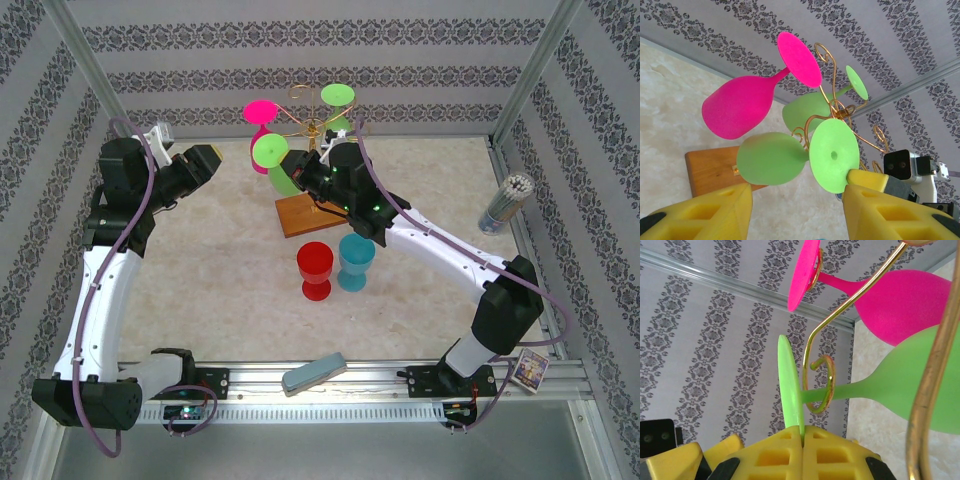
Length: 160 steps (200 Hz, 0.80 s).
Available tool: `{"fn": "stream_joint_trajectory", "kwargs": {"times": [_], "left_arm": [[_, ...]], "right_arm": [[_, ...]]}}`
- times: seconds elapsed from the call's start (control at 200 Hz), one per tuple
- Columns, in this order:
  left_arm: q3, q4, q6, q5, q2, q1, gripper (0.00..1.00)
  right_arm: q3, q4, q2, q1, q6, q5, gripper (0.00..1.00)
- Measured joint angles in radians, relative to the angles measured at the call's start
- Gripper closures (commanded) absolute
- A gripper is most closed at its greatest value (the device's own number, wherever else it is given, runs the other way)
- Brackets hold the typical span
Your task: Take the wine glass off the wine glass rack
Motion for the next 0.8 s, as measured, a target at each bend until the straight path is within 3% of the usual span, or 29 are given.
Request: {"fn": "stream_joint_trajectory", "kwargs": {"times": [0.799], "left_arm": [[0.000, 0.000, 0.000, -0.003, -0.019, 0.006, 0.49]], "right_arm": [[0.000, 0.033, -0.029, -0.001, 0.040, -0.011, 1.00]]}}
